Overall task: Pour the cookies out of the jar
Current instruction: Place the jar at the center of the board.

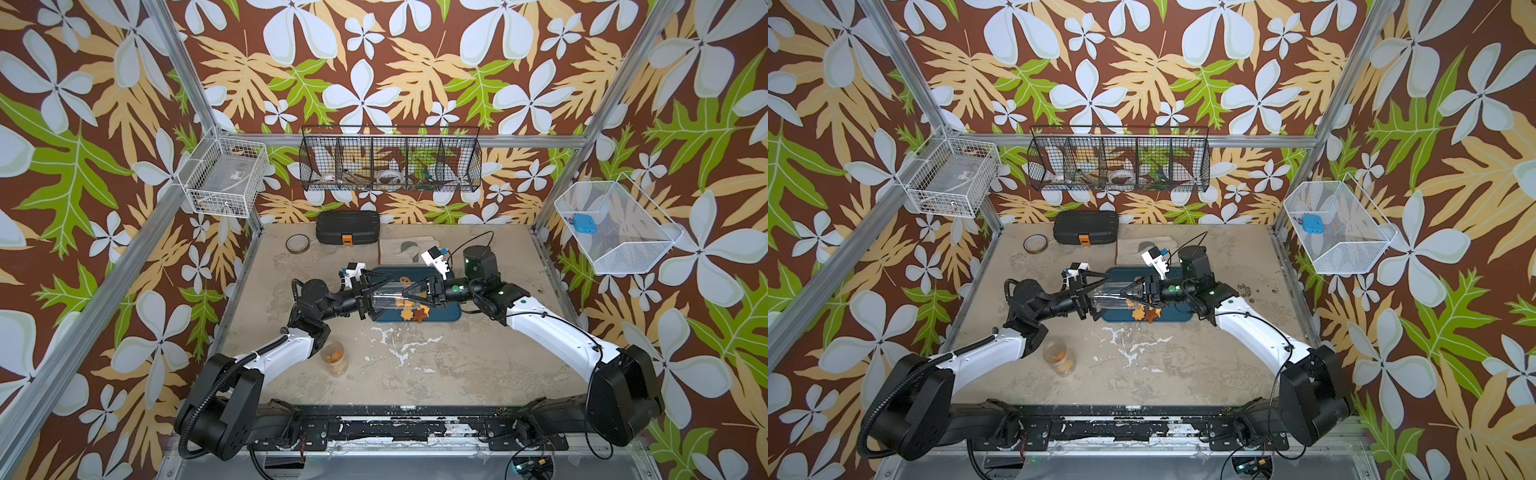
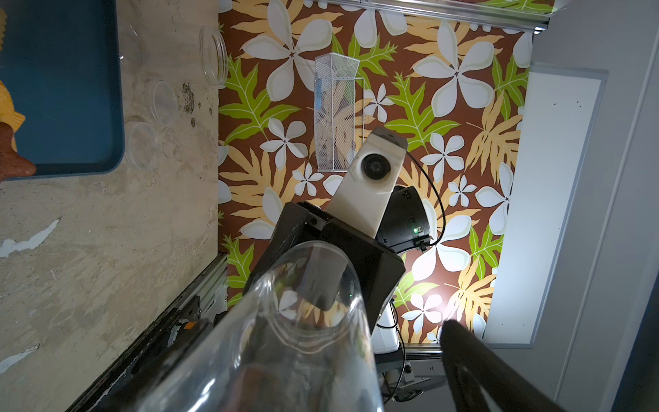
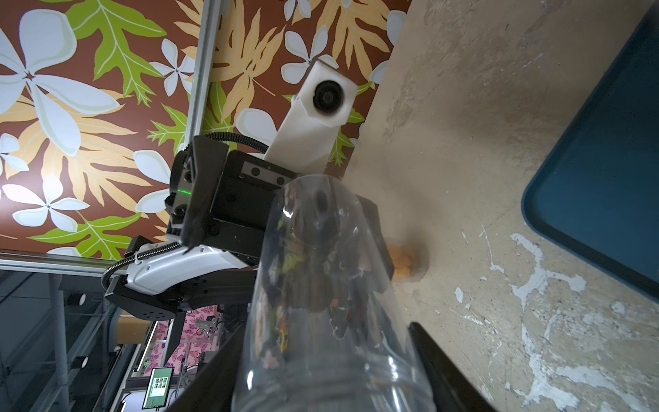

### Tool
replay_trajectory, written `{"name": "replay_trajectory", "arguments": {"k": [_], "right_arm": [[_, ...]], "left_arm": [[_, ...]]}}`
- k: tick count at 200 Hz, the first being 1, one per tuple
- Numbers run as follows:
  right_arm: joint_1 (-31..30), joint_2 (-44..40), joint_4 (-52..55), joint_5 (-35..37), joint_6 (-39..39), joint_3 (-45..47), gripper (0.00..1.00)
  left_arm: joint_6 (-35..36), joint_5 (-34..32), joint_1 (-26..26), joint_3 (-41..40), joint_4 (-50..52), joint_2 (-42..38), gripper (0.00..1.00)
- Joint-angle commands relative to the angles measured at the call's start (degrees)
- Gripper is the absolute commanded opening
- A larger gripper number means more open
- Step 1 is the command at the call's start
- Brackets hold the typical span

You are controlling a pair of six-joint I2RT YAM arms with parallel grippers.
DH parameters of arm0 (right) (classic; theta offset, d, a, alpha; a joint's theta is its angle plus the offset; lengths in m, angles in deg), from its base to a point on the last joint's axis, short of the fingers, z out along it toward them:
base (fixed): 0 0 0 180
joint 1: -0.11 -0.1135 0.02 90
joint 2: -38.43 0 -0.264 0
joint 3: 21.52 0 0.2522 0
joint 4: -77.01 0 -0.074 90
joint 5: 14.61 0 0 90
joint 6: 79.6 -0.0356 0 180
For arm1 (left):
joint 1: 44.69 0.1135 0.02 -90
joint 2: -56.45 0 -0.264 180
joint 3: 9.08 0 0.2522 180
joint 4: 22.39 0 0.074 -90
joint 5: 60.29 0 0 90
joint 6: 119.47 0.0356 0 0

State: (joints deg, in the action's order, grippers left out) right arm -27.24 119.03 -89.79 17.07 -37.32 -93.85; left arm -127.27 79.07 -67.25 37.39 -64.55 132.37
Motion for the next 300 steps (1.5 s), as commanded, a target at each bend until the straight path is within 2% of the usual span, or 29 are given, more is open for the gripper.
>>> {"name": "replay_trajectory", "arguments": {"k": [1, 34, 90, 106, 128, 165, 218, 253, 300], "right_arm": [[-0.01, -0.51, 0.37, 1.19, 0.3, 0.03, 0.64], [0.2, -0.96, 0.83, 1.81, 0.52, 0.29, 0.62], [1.85, -2.3, 3.25, 2.21, 1.8, 1.35, 0.6], [3.49, -3.16, 4.29, 2.0, 2.42, 2.17, 0.59], [6.92, -4.77, 7.89, 1.66, 4.81, 2.91, 0.59], [13.02, -8.29, 18.97, 3.32, 12.41, 2.51, 0.59], [15.29, -11.58, 31.15, 14.63, 17.45, 0.56, 0.57], [15.24, -8.96, 33.77, 19.11, 16.34, -6.53, 0.55], [15.31, 3.58, 45.16, 31.85, 21.67, -26.91, 0.53]], "left_arm": [[-0.67, -0.02, -0.01, -0.43, -2.87, -0.57, 1.0], [-0.01, 0.01, -0.02, -1.25, -1.24, -1.28, 1.0], [7.24, 0.4, 1.13, -0.9, 11.55, -4.43, 1.0], [10.92, 0.04, 2.57, -0.74, 19.32, -6.37, 1.0], [19.36, -2.07, 4.73, 1.04, 35.34, -9.69, 1.0], [32.13, -7.92, 5.25, 8.08, 58.07, -12.26, 1.0], [38.15, -12.89, 5.25, 15.35, 71.54, -14.75, 1.0], [38.57, -11.22, 5.16, 16.04, 72.2, -15.15, 1.0], [43.52, -12.84, 2.69, 20.99, 77.35, -15.84, 1.0]]}}
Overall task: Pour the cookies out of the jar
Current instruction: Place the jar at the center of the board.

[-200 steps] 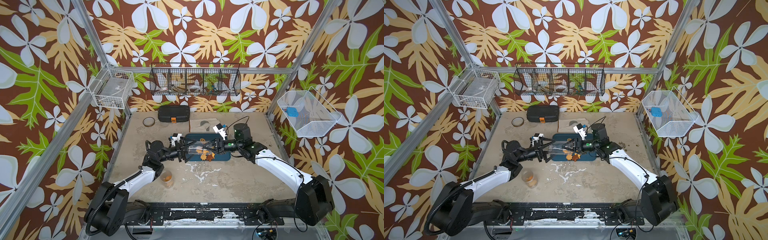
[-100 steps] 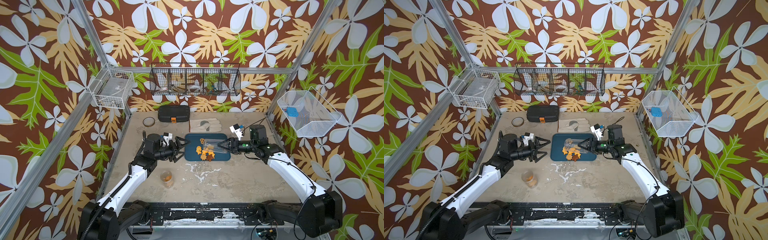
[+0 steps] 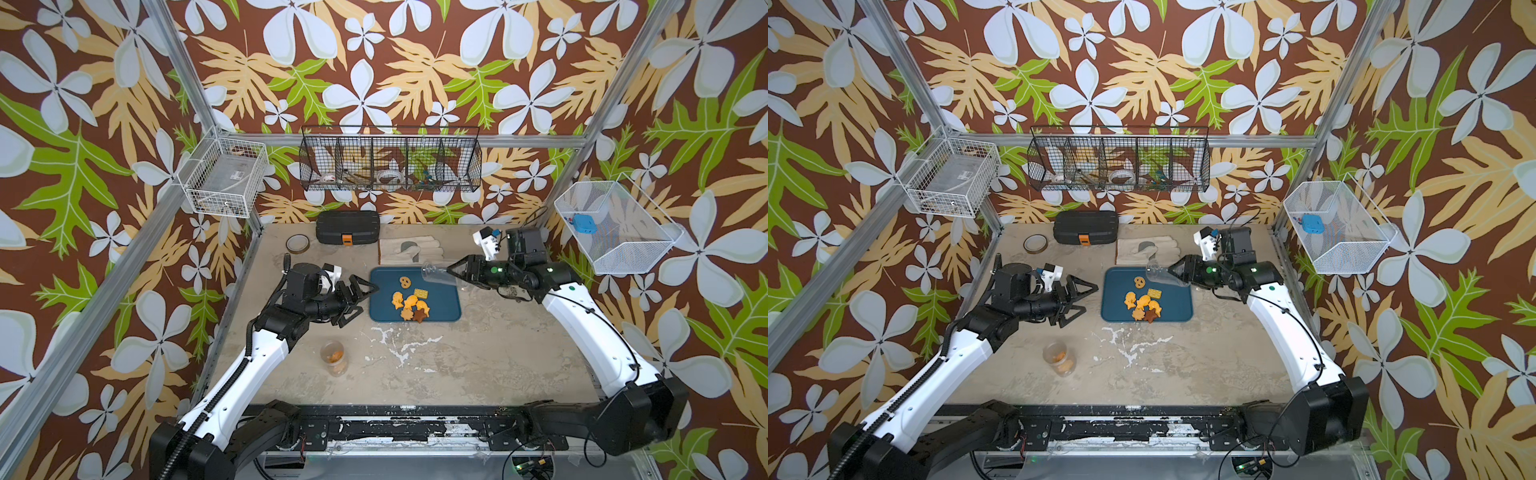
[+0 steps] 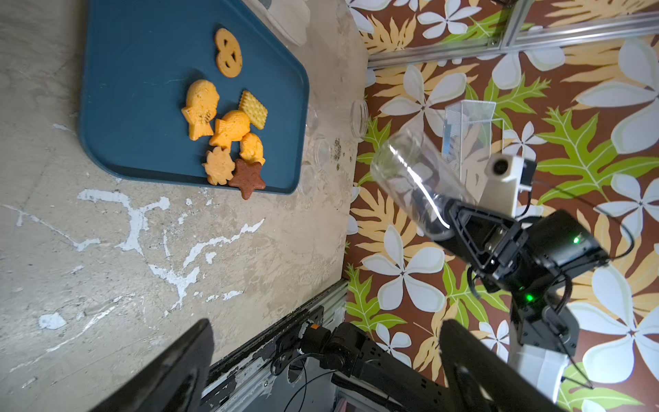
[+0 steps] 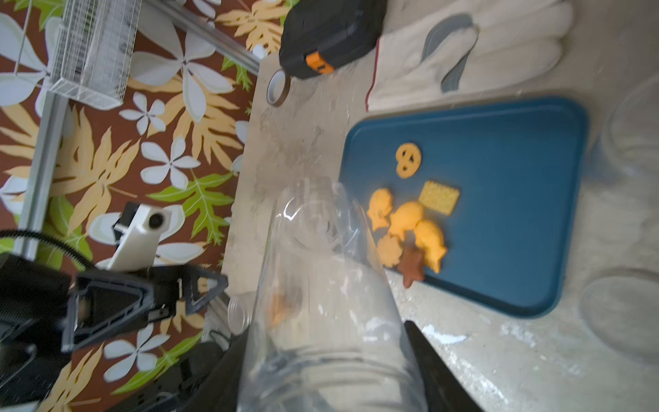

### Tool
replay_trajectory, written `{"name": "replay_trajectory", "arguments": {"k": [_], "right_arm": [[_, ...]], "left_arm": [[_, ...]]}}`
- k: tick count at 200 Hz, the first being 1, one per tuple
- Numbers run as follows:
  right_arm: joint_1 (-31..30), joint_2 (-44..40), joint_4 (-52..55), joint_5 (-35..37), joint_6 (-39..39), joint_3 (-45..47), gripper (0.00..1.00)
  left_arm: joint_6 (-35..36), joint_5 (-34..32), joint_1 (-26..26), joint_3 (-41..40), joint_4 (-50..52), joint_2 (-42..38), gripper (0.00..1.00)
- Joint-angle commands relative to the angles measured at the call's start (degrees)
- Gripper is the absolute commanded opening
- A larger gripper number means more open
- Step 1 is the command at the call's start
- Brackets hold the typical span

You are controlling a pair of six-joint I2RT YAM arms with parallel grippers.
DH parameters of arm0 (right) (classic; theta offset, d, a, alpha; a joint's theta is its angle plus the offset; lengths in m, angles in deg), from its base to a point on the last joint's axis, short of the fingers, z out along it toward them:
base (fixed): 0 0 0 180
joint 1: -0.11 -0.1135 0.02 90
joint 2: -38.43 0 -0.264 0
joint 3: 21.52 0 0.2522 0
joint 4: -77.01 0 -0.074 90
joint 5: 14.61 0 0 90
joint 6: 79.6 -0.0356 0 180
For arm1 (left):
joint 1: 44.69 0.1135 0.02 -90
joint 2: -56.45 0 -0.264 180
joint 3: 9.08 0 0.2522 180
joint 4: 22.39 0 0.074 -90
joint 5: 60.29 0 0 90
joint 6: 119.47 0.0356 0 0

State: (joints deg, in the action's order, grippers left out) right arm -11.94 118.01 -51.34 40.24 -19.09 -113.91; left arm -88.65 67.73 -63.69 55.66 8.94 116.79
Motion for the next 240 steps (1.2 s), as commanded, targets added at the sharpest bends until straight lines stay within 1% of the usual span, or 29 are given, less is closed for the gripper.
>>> {"name": "replay_trajectory", "arguments": {"k": [1, 18, 34, 61, 82, 98, 110, 127, 137, 154, 185, 212, 240], "right_arm": [[0.01, 4.97, 6.87, 8.95, 3.51, -7.44, 0.53], [0.02, 10.09, 8.99, 12.78, 4.6, -14.58, 0.52], [0.01, 16.12, 11.42, 16.35, 6.16, -23.18, 0.52], [0.01, 27.61, 18.41, 24.5, 9.44, -40.87, 0.51], [0.02, 36.52, 23.9, 29.46, 11.76, -53.23, 0.5], [0.01, 41.67, 26.71, 32.98, 13.32, -59.58, 0.5], [0.02, 43.39, 26.53, 35.02, 13.92, -59.99, 0.5], [0.01, 43.6, 22.61, 37.48, 14.84, -55.59, 0.49], [0.01, 44.43, 21.71, 38.85, 15.73, -54.89, 0.49], [-0.12, 46.27, 22.18, 39.53, 16.64, -54.74, 0.49], [-0.43, 47.99, 19.07, 40.81, 17.96, -52.45, 0.47], [-0.32, 51.31, 19.44, 42.3, 20.06, -54.29, 0.47], [-0.25, 54.07, 19.59, 42.14, 20.78, -55.3, 0.47]], "left_arm": [[5.1, -1.61, -0.95, 2.9, 4.01, -0.28, 1.0], [8.36, -3.84, -2.65, 5.31, 6.33, -0.45, 1.0], [10.39, -5.67, -3.62, 6.48, 8.19, -0.48, 1.0], [13.49, -8.3, -3.67, 9.09, 10.39, 0.44, 1.0], [17.19, -10.74, -3.67, 14.76, 15.21, 3.74, 1.0], [18.74, -12.02, -3.65, 16.97, 17.33, 5.18, 1.0], [19.0, -12.27, -3.67, 16.73, 17.37, 5.6, 1.0], [18.51, -12.02, -3.65, 15.89, 17.62, 6.02, 1.0], [18.01, -11.41, -3.67, 14.41, 16.8, 6.26, 1.0], [17.78, -11.42, -3.67, 12.71, 15.76, 6.28, 1.0], [19.95, -13.1, -3.67, 13.71, 17.36, 6.04, 1.0], [20.96, -13.41, -3.66, 14.03, 17.99, 6.27, 1.0], [21.82, -13.95, -3.67, 14.98, 18.55, 6.98, 1.0]]}}
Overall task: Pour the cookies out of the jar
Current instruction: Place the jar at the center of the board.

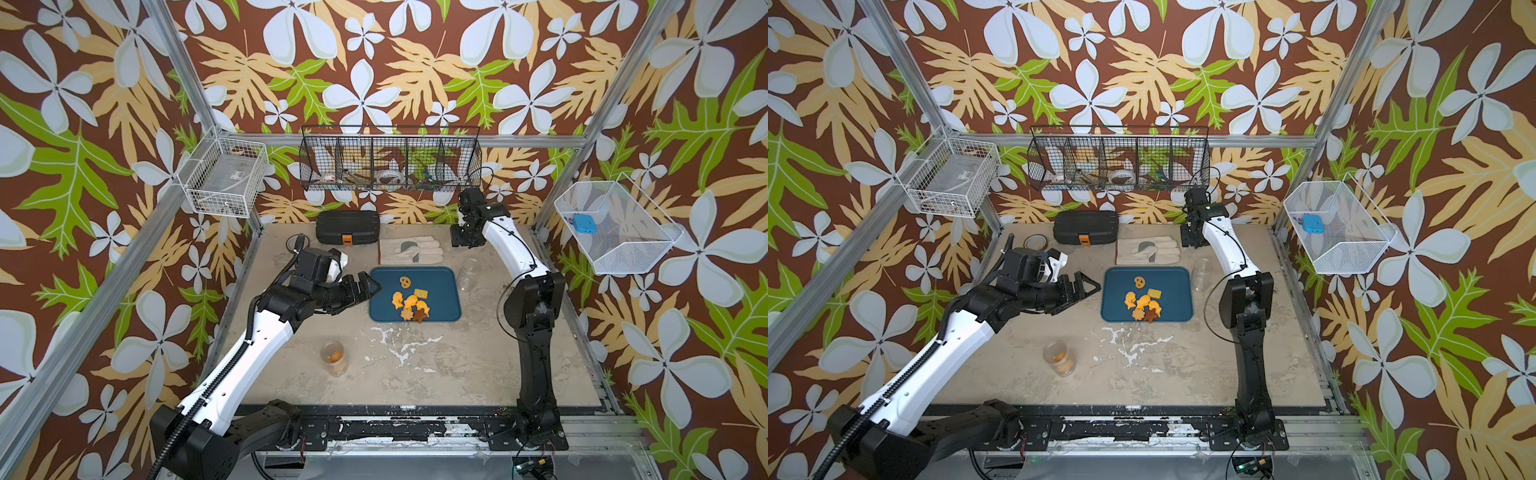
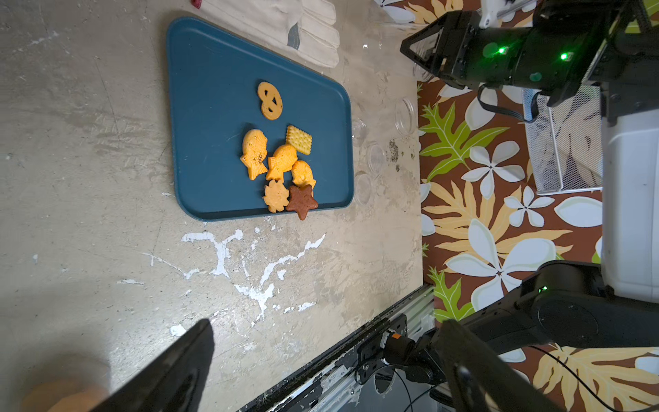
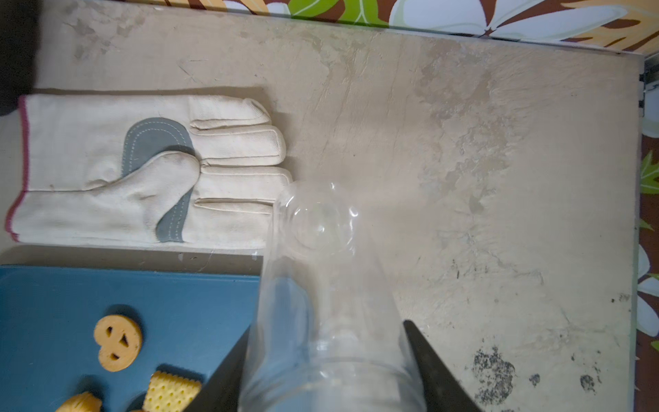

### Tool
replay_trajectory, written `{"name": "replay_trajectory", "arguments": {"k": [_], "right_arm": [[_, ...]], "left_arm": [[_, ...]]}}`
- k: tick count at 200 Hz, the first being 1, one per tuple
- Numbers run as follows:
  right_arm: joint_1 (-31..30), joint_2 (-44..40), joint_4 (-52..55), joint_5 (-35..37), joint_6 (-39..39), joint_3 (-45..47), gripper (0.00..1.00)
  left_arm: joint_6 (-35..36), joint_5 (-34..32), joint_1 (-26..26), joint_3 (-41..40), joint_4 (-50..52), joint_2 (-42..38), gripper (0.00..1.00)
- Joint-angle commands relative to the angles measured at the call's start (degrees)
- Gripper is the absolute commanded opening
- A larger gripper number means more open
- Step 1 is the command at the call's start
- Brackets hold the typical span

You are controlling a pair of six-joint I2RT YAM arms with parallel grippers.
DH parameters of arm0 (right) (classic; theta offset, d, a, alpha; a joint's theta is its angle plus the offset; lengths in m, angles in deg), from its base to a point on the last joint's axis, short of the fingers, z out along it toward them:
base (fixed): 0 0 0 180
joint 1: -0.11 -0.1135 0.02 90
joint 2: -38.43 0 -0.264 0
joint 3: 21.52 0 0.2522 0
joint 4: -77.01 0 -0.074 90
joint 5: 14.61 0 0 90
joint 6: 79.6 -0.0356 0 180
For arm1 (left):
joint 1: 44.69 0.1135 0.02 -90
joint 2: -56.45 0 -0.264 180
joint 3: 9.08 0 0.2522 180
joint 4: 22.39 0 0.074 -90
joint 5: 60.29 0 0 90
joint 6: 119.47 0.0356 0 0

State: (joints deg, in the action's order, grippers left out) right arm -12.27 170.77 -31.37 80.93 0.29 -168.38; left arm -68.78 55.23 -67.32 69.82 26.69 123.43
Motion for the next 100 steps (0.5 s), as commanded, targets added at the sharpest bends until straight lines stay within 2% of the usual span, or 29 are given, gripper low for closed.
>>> {"name": "replay_trajectory", "arguments": {"k": [1, 100], "right_arm": [[0.03, 1.37, -0.39, 1.47, 1.35, -0.84, 0.47], [-0.01, 5.89, -0.47, 0.14, 1.3, -1.69, 0.48]], "left_arm": [[2.0, -1.44, -0.04, 0.84, 0.81, 0.38, 1.0], [3.07, -2.4, -0.04, 2.26, 1.05, 1.92, 1.0]]}}
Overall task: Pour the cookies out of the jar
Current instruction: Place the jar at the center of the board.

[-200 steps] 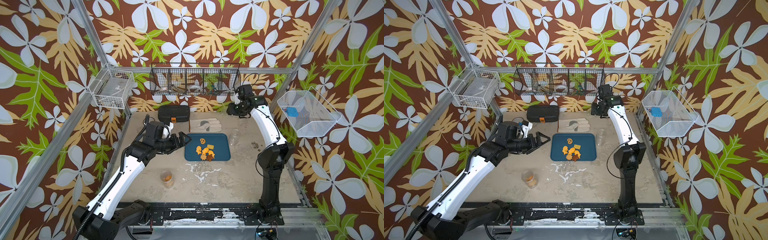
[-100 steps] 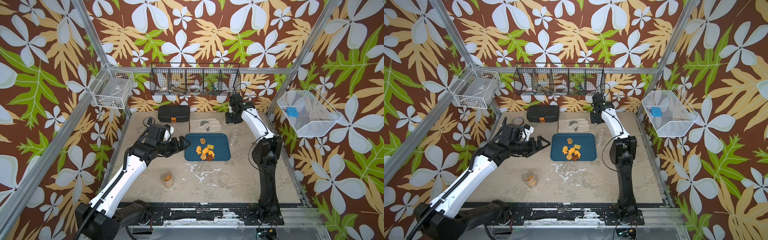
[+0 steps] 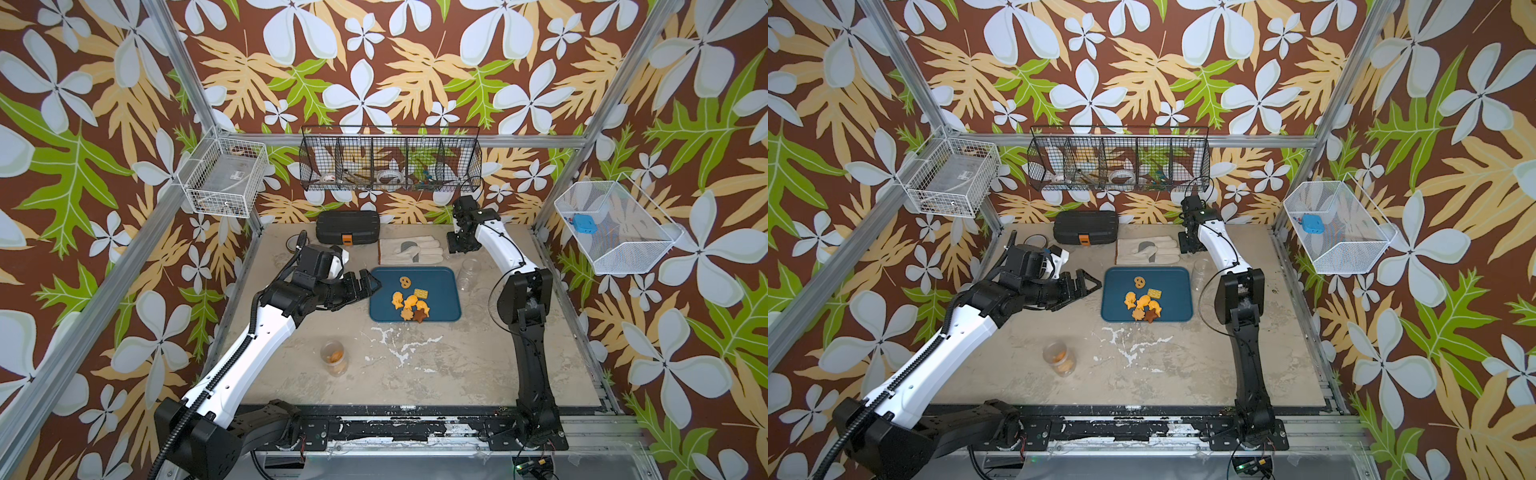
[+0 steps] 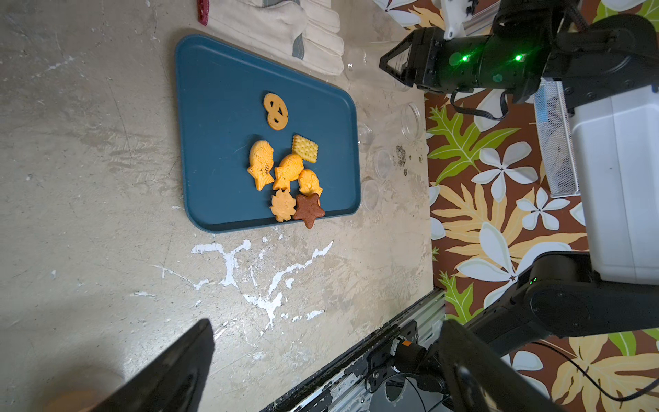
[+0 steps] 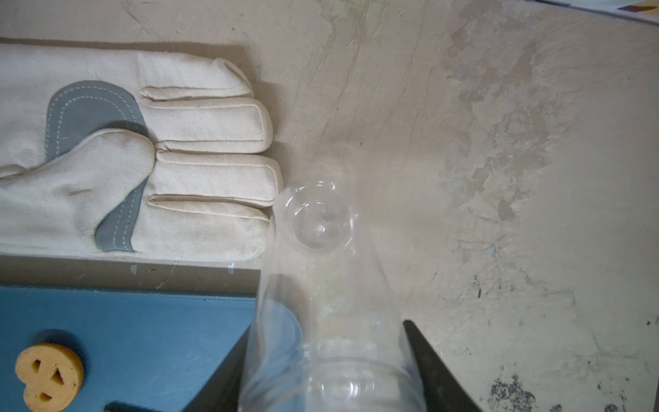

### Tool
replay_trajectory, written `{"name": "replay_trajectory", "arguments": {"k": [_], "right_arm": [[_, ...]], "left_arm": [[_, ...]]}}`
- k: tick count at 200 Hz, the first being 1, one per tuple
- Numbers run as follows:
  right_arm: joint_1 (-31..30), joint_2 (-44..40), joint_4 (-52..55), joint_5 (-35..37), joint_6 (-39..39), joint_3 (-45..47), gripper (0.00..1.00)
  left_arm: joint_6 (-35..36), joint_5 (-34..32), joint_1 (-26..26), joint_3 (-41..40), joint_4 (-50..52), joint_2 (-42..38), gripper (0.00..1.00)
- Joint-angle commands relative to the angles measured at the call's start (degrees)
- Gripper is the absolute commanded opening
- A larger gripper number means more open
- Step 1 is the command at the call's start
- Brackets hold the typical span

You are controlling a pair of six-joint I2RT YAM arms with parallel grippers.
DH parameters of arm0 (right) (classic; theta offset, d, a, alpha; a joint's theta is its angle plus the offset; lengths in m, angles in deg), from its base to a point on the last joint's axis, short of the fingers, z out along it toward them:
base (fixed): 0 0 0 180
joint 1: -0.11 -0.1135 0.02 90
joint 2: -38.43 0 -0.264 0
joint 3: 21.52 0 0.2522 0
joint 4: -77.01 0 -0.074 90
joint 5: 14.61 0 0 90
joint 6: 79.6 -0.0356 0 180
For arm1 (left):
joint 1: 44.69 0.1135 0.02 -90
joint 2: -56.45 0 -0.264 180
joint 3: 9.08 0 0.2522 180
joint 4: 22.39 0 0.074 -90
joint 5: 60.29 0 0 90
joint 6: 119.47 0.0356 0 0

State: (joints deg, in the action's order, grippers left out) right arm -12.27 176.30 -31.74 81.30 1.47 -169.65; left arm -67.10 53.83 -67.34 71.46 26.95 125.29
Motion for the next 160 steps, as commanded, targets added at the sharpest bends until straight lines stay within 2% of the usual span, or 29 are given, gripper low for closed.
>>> {"name": "replay_trajectory", "arguments": {"k": [1, 31, 99, 160], "right_arm": [[0.03, 0.42, -0.1, -0.26, 0.13, -0.4, 0.48], [-0.01, 0.6, -0.1, -0.42, 0.05, -0.46, 0.5], [0.01, 1.17, -0.35, -0.82, -0.23, -1.05, 0.75], [0.0, 1.44, -1.11, -1.66, -0.54, -2.12, 0.79]], "left_arm": [[1.4, -1.05, -0.02, 0.62, 0.8, 0.07, 1.0], [1.68, -1.34, -0.02, 1.06, 0.73, 0.33, 1.0], [1.66, -1.53, -0.02, 1.47, 0.62, 1.03, 1.0], [1.85, -1.74, -0.02, 2.05, 0.62, 1.63, 1.0]]}}
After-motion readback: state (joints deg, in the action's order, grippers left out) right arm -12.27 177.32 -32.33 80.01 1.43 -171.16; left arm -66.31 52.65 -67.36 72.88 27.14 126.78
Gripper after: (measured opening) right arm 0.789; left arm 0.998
